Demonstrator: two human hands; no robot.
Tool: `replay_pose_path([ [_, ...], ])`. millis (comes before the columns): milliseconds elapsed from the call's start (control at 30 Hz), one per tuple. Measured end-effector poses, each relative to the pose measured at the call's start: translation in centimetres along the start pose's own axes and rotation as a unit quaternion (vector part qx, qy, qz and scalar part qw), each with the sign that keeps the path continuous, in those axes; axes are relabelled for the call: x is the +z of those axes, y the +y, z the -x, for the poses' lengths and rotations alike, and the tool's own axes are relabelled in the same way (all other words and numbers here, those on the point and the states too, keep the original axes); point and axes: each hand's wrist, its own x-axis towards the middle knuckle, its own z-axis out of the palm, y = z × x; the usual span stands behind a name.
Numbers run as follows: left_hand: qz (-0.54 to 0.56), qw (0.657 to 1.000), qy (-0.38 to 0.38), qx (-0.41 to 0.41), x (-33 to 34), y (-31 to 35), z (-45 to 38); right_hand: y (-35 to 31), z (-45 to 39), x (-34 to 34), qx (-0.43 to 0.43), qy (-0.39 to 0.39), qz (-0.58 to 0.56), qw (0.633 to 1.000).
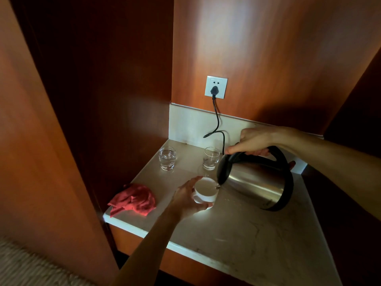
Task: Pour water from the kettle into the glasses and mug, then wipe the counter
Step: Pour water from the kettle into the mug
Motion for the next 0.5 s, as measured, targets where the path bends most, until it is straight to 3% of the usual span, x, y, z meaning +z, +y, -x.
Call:
replay_pose_path([
  [500, 0.025, 1.000, -0.002, -0.010, 0.29, -0.46, -0.05, -0.52, -0.15, -0.27, 0.007, -0.007, 0.009, 1.000],
])
